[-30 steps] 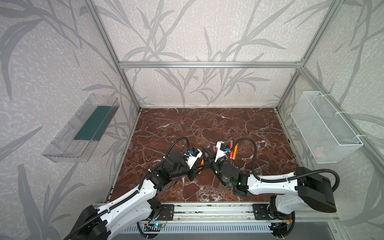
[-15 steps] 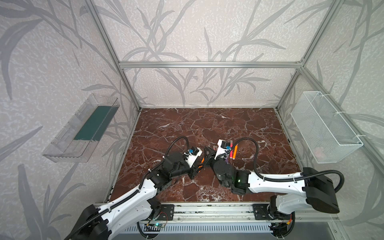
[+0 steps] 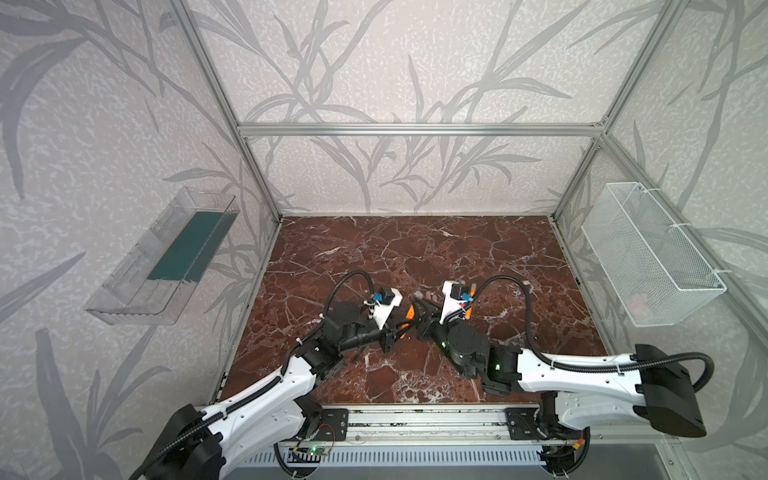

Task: Insert the pens into the pen caps
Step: 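Open the right gripper off the cap and draw it back from the marker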

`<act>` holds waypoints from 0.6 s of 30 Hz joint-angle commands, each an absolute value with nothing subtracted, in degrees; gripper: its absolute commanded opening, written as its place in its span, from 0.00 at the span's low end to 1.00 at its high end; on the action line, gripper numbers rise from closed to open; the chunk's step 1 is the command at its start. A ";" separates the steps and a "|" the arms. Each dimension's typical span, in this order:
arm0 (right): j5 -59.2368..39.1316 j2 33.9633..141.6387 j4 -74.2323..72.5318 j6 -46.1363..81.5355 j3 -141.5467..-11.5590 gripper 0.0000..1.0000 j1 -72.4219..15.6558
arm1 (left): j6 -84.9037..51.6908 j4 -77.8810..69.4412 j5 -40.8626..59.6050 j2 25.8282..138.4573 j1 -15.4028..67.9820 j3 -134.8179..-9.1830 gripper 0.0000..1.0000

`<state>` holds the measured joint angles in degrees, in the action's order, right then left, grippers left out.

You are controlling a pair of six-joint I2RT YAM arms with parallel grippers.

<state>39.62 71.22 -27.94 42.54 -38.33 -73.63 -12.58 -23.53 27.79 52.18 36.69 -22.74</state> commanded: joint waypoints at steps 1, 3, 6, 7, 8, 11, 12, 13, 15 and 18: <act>36.99 68.91 -24.41 38.26 -36.49 0.40 -74.56 | -16.30 -32.52 19.91 50.63 35.59 -22.55 0.00; 37.52 67.42 -24.52 36.95 -36.18 0.44 -74.45 | -16.32 -32.52 19.83 50.86 35.76 -22.25 0.00; 37.45 64.91 -25.01 34.83 -35.28 0.47 -74.48 | -16.26 -32.86 19.99 51.39 36.12 -22.05 0.00; 37.16 64.22 -25.73 33.98 -34.94 0.47 -74.42 | -16.20 -33.02 20.12 51.58 36.36 -21.91 0.00; 37.09 63.63 -26.58 33.02 -34.72 0.48 -74.37 | -16.02 -33.11 20.27 51.72 36.76 -21.83 0.00; 36.34 62.69 -27.97 31.20 -34.76 0.51 -73.75 | -14.93 -33.22 20.48 51.76 38.15 -21.50 0.00; 35.31 62.51 -28.24 30.81 -34.97 0.53 -73.22 | -14.42 -33.07 20.46 51.79 38.76 -21.47 0.00; 34.01 62.49 -28.58 30.26 -35.33 0.56 -72.68 | -13.88 -32.81 20.35 51.77 39.34 -21.49 0.00; 32.34 63.09 -28.61 29.33 -36.36 0.62 -72.16 | -12.76 -32.13 19.97 51.76 40.54 -21.62 0.00; 30.80 65.29 -28.77 27.98 -38.82 0.64 -71.66 | -11.40 -31.40 19.12 51.76 42.31 -21.81 0.00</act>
<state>33.04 64.14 -27.05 30.98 -35.83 -72.23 -13.76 -30.70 20.27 51.75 41.30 -21.96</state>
